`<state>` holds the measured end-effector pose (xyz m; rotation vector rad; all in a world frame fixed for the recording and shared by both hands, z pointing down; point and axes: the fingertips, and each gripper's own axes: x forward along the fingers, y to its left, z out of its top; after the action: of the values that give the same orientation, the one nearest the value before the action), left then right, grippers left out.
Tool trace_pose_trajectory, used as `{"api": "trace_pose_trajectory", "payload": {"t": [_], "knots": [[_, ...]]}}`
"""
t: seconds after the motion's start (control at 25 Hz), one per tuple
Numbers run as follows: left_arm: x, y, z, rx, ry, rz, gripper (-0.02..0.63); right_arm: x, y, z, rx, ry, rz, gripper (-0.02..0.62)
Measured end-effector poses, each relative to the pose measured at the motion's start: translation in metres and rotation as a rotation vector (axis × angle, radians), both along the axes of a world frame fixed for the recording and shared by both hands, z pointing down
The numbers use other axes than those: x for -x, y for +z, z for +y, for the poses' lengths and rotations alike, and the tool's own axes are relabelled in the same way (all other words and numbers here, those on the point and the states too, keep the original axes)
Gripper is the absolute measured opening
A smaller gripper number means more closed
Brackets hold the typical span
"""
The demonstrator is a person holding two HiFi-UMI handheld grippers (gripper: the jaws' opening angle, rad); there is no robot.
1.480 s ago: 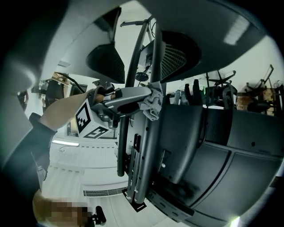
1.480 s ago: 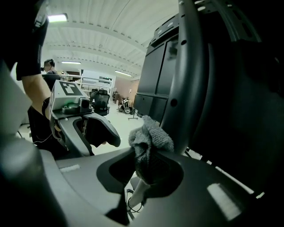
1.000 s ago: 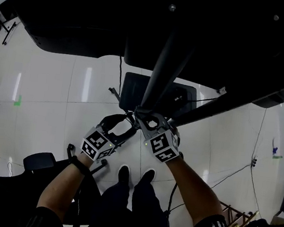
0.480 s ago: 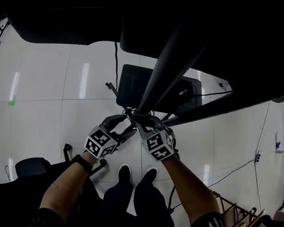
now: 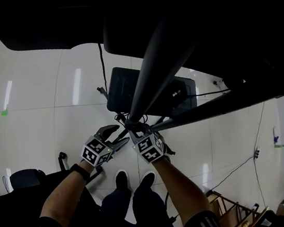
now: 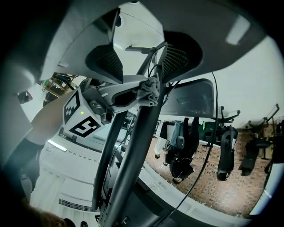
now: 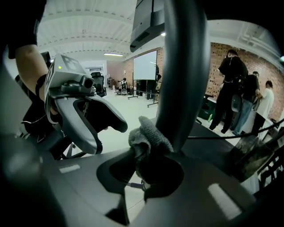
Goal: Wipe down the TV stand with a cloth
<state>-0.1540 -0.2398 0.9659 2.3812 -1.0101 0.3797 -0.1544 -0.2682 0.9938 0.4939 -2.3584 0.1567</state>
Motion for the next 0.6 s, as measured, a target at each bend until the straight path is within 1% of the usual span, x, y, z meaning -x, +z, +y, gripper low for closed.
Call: {"api": "trace_pose_trajectory", "payload": {"t": [0.12,0.28,0.44,0.6], "knots": [[-0.002,-0.004,-0.001,0.0,0.006,0.008,0.299,-0.002,-0.009,0.0,0.07,0.059,-0.081,0.049],[0.0,-0.019,0.003,-0.005,-0.009,0.025,0.299,-0.004,-0.033,0.015,0.09,0.073,-0.152,0.049],[-0.006,-0.055,0.01,-0.033,-0.011,0.06,0.299,-0.014,-0.082,0.029,0.068,0.089,-0.206,0.049],[-0.019,-0.104,0.03,-0.075,0.047,0.053,0.299,-0.021,-0.146,0.045,0.02,0.089,-0.26,0.049]]}}
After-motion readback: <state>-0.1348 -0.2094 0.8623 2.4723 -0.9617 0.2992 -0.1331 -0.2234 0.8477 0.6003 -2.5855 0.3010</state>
